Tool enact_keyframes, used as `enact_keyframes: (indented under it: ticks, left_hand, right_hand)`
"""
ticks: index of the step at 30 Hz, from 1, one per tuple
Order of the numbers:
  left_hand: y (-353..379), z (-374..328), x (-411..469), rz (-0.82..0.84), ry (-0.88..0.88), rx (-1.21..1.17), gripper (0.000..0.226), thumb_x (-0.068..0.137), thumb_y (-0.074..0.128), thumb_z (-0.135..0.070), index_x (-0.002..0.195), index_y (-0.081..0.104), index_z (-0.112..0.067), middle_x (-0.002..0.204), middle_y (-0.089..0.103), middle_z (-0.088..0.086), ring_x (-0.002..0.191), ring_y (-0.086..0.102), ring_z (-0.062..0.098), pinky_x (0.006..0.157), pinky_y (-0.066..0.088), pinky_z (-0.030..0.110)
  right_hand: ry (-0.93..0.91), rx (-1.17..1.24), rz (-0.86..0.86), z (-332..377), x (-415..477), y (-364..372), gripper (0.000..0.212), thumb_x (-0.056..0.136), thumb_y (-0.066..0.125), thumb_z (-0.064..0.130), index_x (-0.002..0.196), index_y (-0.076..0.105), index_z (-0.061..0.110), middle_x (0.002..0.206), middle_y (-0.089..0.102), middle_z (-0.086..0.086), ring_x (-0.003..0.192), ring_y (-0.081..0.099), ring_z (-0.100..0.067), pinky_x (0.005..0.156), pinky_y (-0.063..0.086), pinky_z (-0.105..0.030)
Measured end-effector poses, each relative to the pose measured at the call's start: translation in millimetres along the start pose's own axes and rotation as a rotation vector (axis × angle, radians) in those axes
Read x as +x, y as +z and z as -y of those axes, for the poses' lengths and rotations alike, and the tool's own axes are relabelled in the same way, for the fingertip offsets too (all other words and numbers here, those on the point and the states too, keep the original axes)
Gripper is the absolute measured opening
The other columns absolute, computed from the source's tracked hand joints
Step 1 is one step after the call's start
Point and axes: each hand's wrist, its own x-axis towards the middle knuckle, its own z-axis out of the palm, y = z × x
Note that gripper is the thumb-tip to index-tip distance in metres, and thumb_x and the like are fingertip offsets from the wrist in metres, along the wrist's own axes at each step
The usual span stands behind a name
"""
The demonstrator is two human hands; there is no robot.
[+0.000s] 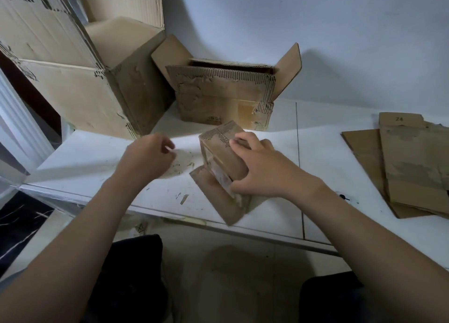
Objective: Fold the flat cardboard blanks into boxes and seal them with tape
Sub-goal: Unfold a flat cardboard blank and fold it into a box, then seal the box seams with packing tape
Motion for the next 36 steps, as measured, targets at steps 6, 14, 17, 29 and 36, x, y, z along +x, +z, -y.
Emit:
enact_keyframes:
  ticks: [6,14,17,29,36]
  left_hand:
    - [19,44,8,0.149,-0.178,0.256,0.048,0.09,0.056,-0.014,0.137,0.051,-0.026,0.121,0.06,0.015,0.107,0.059,0.044,0.082,0.05,0.042]
    - [17,-15,12,-0.098,0.017,-0.138,0.043,0.088,0.068,-0.02,0.123,0.045,-0.03,0.099,0.069,0.004,0.082,0.065,0.031,0.069,0.057,0.039]
    - [1,-52,-2,-0.222,0.289,-0.285,0.018,0.095,0.066,-0.02,0.11,0.061,-0.029,0.089,0.065,-0.004,0.075,0.063,0.021,0.061,0.053,0.032]
    - [26,-132,-4,0.206,-0.116,-1.578,0.02,0.095,0.062,-0.005,0.101,0.077,-0.018,0.103,0.076,0.008,0.092,0.069,0.022,0.092,0.057,0.035]
    - [29,-123,6,0.235,-0.204,-1.554,0.021,0.101,0.056,-0.01,0.105,0.075,-0.017,0.099,0.073,0.015,0.078,0.061,0.018,0.087,0.052,0.032]
  right_hand:
    - [0.035,-0.135,0.045,-33,-7,-16,0.088,0.086,0.065,0.038,0.158,0.016,0.044,0.167,0.003,0.014,0.153,0.001,-0.017,0.122,-0.01,-0.057]
    - [0.061,-0.11,-0.007,-48,-12,-19,0.086,0.088,0.063,0.011,0.156,0.024,0.047,0.164,0.011,0.012,0.129,0.018,-0.024,0.109,0.031,-0.039]
    - [0.024,-0.083,0.011,-54,-15,-21,0.08,0.089,0.063,0.009,0.156,0.031,0.04,0.164,0.014,0.015,0.124,0.02,-0.02,0.105,0.039,-0.037]
    - [0.114,0.353,-0.468,-69,-22,-21,0.06,0.084,0.077,0.048,0.134,0.049,0.026,0.1,0.062,0.009,0.085,0.061,-0.007,0.07,0.047,-0.02]
    - [-0.035,0.302,-0.493,-67,-15,-23,0.024,0.083,0.081,0.034,0.102,0.069,0.026,0.123,0.042,0.011,0.097,0.05,-0.004,0.075,0.036,-0.007]
